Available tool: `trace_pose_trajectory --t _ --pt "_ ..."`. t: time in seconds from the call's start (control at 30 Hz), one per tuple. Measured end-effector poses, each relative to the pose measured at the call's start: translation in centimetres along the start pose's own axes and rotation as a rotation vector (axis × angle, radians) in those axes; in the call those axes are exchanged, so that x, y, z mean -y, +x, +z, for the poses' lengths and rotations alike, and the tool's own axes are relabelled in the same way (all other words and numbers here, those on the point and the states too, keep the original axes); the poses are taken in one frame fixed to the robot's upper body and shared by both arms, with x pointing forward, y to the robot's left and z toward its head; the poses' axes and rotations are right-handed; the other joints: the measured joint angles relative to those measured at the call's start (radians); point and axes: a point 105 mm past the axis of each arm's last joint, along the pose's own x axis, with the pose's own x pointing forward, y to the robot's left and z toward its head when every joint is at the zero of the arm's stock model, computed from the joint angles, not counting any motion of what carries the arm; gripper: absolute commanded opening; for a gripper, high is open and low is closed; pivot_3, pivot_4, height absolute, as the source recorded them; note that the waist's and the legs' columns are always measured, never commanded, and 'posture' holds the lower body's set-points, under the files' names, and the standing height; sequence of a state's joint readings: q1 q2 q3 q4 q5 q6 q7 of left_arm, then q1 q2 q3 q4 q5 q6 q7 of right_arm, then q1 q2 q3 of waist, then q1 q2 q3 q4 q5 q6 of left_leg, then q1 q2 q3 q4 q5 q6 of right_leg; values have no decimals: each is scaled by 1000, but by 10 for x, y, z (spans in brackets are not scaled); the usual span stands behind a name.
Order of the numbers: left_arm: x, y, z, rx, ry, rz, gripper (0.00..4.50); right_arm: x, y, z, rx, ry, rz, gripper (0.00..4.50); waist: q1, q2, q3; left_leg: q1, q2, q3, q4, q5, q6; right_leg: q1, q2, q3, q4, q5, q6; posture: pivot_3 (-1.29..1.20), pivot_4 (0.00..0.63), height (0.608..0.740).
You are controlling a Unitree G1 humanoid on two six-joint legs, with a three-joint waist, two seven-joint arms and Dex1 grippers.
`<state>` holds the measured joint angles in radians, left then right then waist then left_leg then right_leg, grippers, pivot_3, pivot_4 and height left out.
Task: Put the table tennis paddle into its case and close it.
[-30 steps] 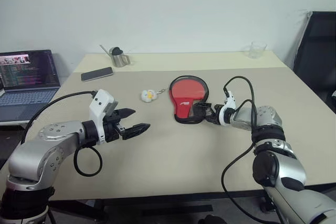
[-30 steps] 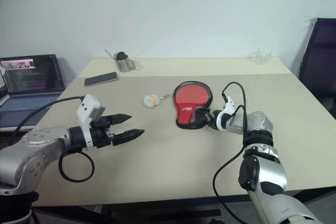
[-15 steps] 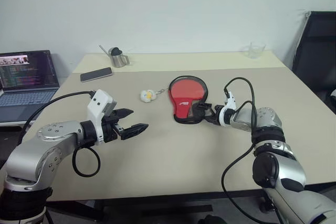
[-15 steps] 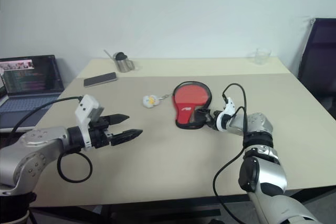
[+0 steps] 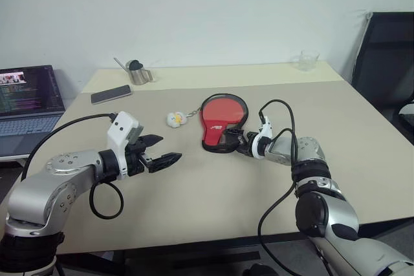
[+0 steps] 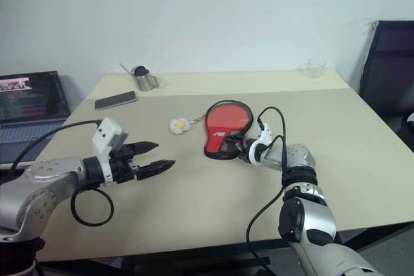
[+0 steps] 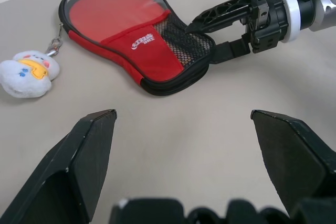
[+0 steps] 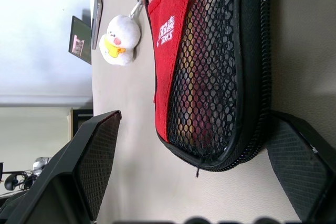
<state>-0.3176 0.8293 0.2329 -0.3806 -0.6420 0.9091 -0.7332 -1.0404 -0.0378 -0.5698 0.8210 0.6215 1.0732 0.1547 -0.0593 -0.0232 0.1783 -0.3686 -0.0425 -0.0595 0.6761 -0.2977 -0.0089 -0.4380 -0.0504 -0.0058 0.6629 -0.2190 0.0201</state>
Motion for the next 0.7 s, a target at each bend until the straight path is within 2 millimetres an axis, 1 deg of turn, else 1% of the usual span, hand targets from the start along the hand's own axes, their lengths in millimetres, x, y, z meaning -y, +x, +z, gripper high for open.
trace_pose_trajectory --t 0.03,0.07,0.13,0.2,0.4,0.5,0.7 --pt "0 0 0 0 0 1 4473 0 0 0 2 1 -1 4500 0 0 0 0 0 0 0 0 0 0 0 0 0 0 0 0 150 740" --pt "0 0 0 0 0 1 4497 0 0 0 4 2 -1 4319 0 0 0 0 0 0 0 0 0 0 0 0 0 0 0 0 150 740" --pt "0 0 0 0 0 2 4500 1 1 0 6 4 -9 3852 0 0 0 0 0 0 0 0 0 0 0 0 0 0 0 0 150 740" --pt "0 0 0 0 0 2 4500 4 2 -2 5 7 -19 3263 1 0 0 0 0 0 0 0 0 0 0 0 0 0 0 0 150 740" --pt "0 0 0 0 1 3 4500 7 2 -3 5 10 -38 1045 2 0 0 0 0 0 -1 0 0 0 0 0 -1 0 0 0 150 740" --pt "0 0 0 1 1 3 4500 8 3 -3 10 9 -44 22 2 0 0 0 0 0 -1 0 0 0 0 0 -1 0 0 0 150 740" --pt "-1 0 1 1 3 5 4500 8 3 -3 12 6 -51 5 2 0 0 0 0 0 -1 0 0 0 0 0 -1 0 0 0 150 740"
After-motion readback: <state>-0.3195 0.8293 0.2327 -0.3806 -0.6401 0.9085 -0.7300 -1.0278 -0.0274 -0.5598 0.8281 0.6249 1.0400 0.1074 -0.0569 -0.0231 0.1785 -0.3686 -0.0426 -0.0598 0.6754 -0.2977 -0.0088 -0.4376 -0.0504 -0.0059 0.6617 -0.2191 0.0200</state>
